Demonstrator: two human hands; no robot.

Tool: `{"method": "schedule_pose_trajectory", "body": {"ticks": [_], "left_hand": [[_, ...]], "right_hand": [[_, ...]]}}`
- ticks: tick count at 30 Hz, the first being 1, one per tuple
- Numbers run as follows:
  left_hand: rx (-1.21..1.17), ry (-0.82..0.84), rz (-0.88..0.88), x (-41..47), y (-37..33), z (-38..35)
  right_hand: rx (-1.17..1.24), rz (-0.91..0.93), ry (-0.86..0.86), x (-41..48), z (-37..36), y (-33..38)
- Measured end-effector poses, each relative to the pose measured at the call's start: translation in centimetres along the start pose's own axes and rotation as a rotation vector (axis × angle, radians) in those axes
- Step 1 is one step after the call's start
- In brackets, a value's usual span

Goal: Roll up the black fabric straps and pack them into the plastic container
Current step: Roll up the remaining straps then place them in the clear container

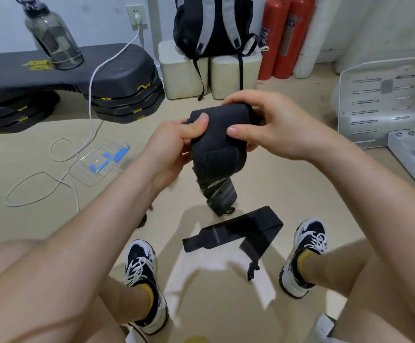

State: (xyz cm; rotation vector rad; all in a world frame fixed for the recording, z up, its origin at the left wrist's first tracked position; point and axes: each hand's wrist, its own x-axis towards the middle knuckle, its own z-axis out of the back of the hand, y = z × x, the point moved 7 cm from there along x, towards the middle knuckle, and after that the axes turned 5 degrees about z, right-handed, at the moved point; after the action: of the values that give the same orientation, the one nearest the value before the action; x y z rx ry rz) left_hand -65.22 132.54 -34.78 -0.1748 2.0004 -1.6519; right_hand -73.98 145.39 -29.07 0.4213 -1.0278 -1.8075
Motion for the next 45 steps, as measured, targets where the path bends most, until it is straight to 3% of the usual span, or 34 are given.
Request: {"method": "schedule_pose_trajectory", "body": {"ticks": [3,6,10,19,24,31,39,45], "left_hand": [[0.182,-0.009,-0.051,-0.1,-0.8,0.3],[0.4,-0.017,-0.279,-0.7,-2.4,0.0],[0.869,-0.067,-0.61,-1.5,-3.9,-0.9],[1.279,0.014,-0.75,-2.5,-3.1,-2.5],[1.313,0.017,-0.653,-2.1,-2.6,-2.5],[0.837,0.124,-0.327,-1.0,-2.0,-0.8],[1.119,-0.031,-0.498,-1.5,-3.0,-1.1],[1.153,-0.025,-0.605,-1.9,-3.1,-1.7]], "right_hand": [[-0.072,0.005,-0.014,0.0,0.0,-0.1],[-0.129,-0.003,-0.014,0.0,-0.1,-0.6],[-0.007,-0.05,-0.023,0.2,-0.5,-1.1],[0.245,-0.199,0.046,0.0,-2.3,-2.8],[-0.001,-0.076,0.085,0.0,-2.4,-2.1],[-0.321,0.05,0.071,0.3,-2.3,-1.2],[-0.406,0.006,0.058,0.3,-2.6,-1.3],[-0.254,-0.078,0.064,0.5,-2.3,-1.3]]}}
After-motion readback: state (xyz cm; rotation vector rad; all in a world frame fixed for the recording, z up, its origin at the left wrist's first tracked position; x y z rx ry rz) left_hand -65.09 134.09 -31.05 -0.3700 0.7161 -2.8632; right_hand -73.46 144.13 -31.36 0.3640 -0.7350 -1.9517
